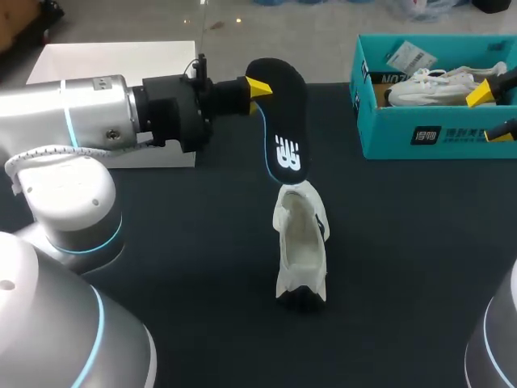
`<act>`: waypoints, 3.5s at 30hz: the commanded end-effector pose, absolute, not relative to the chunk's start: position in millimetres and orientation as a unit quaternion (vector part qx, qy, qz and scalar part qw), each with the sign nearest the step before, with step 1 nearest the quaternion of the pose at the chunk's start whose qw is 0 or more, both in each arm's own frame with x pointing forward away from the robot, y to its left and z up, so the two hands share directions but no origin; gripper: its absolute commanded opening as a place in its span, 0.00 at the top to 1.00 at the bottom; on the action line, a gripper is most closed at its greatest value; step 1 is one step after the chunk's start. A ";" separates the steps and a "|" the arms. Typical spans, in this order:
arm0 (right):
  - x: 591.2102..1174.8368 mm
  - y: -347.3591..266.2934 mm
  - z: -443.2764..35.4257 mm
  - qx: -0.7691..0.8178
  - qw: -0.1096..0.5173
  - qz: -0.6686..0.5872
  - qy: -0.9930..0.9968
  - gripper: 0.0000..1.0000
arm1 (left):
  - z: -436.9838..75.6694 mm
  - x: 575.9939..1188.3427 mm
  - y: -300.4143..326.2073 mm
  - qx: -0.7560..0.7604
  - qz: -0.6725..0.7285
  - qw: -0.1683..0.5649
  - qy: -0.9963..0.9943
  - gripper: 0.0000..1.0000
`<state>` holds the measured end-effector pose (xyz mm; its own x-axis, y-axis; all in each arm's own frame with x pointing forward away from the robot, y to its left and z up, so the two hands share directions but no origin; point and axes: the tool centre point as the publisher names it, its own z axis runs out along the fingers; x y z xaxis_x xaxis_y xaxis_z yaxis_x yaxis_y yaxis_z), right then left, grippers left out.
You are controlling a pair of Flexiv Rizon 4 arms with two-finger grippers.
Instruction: Take the shoe out of the shoebox, open the shoe tongue, remove and reinsert the insole, then place the shoe into the shoebox
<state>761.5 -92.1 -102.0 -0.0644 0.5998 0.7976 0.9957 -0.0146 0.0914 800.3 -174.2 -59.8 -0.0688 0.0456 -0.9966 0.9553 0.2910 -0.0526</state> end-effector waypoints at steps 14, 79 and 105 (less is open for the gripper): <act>760.6 -91.8 -101.8 -0.623 0.284 -0.347 -0.641 0.00 | -72.5 795.9 -173.0 0.377 -0.473 0.510 0.612 1.00; 760.6 -91.8 -101.8 -0.623 0.284 -0.347 -0.641 0.00 | -193.0 704.9 -181.9 0.321 -0.600 0.189 0.708 1.00; 760.6 -91.8 -101.8 -0.623 0.284 -0.347 -0.641 0.00 | -218.0 679.0 -192.4 0.308 -0.612 0.154 0.712 1.00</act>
